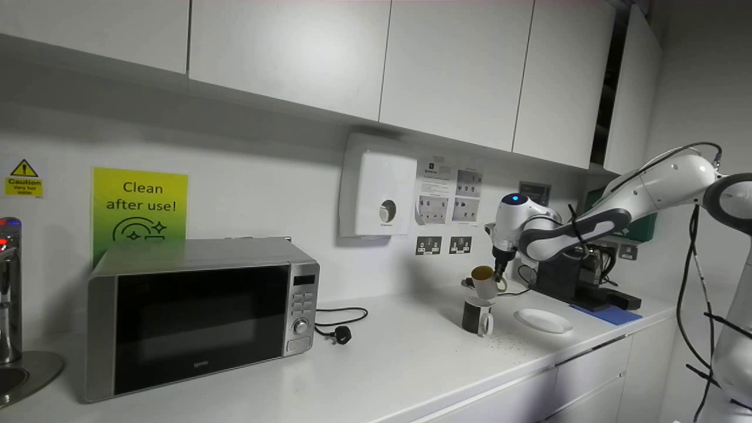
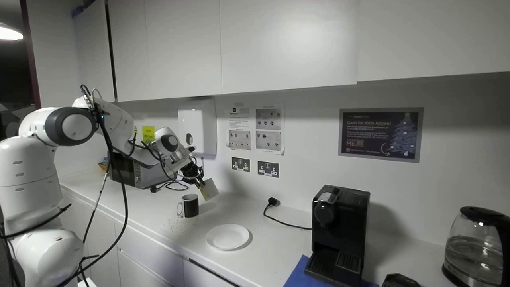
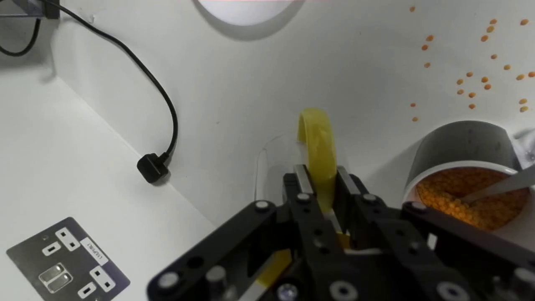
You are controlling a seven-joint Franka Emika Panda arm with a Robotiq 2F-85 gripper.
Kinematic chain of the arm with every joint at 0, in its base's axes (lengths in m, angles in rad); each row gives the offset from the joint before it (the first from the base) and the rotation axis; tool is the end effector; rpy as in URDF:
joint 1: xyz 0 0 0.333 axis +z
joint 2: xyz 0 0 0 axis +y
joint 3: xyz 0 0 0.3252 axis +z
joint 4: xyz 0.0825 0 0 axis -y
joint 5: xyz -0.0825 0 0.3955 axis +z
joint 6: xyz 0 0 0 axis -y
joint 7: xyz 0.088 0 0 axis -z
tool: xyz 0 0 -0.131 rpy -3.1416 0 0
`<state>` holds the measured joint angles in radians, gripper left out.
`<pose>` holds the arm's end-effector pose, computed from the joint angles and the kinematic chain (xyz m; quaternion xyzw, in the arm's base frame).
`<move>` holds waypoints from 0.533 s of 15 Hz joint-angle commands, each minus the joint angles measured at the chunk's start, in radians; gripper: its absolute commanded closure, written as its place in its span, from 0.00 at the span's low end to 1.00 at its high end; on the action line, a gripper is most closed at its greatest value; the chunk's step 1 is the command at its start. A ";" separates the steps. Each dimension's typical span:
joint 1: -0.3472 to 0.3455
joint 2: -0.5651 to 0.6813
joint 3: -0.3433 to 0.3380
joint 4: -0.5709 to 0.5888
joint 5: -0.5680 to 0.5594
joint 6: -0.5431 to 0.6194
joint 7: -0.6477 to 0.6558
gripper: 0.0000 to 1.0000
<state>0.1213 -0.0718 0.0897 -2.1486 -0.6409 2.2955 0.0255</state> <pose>0.5554 0.0952 0.4418 0.9217 0.2686 0.1328 0.2463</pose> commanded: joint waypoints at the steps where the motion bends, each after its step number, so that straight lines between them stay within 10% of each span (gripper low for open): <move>1: -0.040 -0.103 -0.024 -0.110 0.024 0.096 0.030 0.95; 8: -0.077 -0.124 -0.052 -0.162 0.111 0.217 0.036 0.95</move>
<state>0.0623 -0.1451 0.0417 -2.2683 -0.5852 2.4446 0.0669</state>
